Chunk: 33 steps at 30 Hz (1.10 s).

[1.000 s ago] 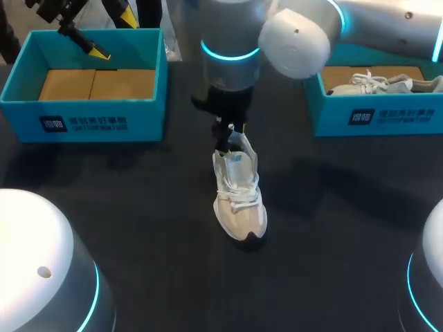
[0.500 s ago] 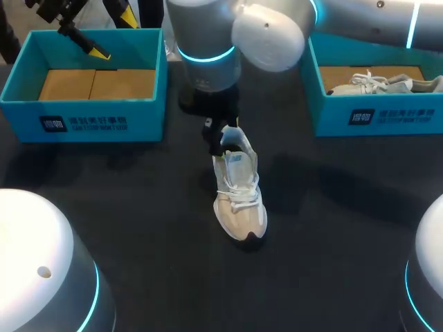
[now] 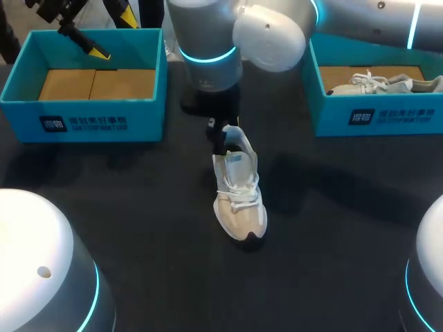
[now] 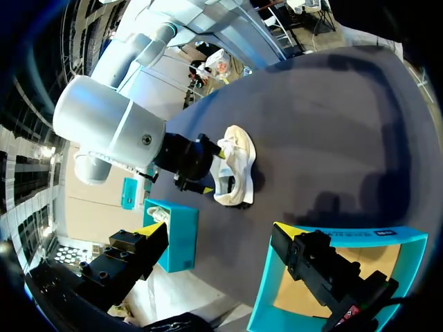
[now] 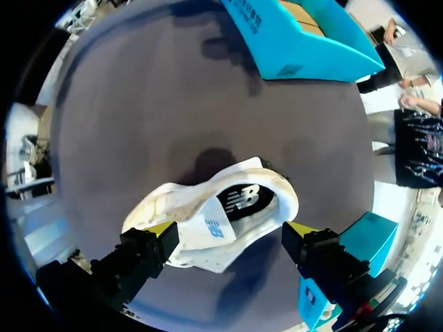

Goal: Take the shoe out of the shoebox, open the shoe tongue, remove and reinsert the insole, then place the shoe into the shoebox

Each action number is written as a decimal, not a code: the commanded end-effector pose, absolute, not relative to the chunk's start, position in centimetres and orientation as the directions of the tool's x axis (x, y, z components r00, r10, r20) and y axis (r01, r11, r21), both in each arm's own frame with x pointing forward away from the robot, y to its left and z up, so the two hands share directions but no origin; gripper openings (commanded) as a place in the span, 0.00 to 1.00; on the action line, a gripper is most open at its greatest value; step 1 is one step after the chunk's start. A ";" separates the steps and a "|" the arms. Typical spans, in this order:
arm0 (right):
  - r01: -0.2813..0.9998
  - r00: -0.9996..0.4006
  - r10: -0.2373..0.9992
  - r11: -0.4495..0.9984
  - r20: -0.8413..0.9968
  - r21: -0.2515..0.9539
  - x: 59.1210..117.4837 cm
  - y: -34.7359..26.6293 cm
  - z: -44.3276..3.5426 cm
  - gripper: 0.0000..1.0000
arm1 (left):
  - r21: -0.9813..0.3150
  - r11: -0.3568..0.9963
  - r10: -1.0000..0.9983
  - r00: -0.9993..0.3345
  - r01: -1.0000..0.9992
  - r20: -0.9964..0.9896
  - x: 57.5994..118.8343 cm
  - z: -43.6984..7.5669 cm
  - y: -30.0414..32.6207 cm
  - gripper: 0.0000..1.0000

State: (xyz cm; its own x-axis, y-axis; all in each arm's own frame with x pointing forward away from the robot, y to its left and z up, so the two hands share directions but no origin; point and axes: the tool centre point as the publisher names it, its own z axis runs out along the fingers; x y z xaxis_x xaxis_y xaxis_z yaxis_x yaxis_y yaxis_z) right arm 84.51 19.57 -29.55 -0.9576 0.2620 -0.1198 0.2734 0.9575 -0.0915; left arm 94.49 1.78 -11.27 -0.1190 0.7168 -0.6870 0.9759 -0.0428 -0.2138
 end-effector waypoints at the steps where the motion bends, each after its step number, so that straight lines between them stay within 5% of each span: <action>1: 0.230 -0.970 0.221 0.969 -0.105 -0.090 85.4 18.3 -29.1 1.00 | -0.211 -0.041 0.719 -0.118 0.977 -0.685 94.4 -11.3 1.8 1.00; 33: -0.019 -0.996 -0.026 0.997 -0.083 -0.076 92.6 18.2 -35.1 1.00 | -0.211 -0.041 0.719 -0.118 0.977 -0.685 94.4 -11.3 1.8 1.00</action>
State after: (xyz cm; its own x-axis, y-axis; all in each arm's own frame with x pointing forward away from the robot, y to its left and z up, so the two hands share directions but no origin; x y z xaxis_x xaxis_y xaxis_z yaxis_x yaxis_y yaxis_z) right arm 92.04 18.15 -34.40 -0.9954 -0.0244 -0.0922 -0.0173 0.9969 -0.0770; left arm 94.49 1.78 -11.27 -0.1190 0.7169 -0.6870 0.9759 -0.0429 -0.2138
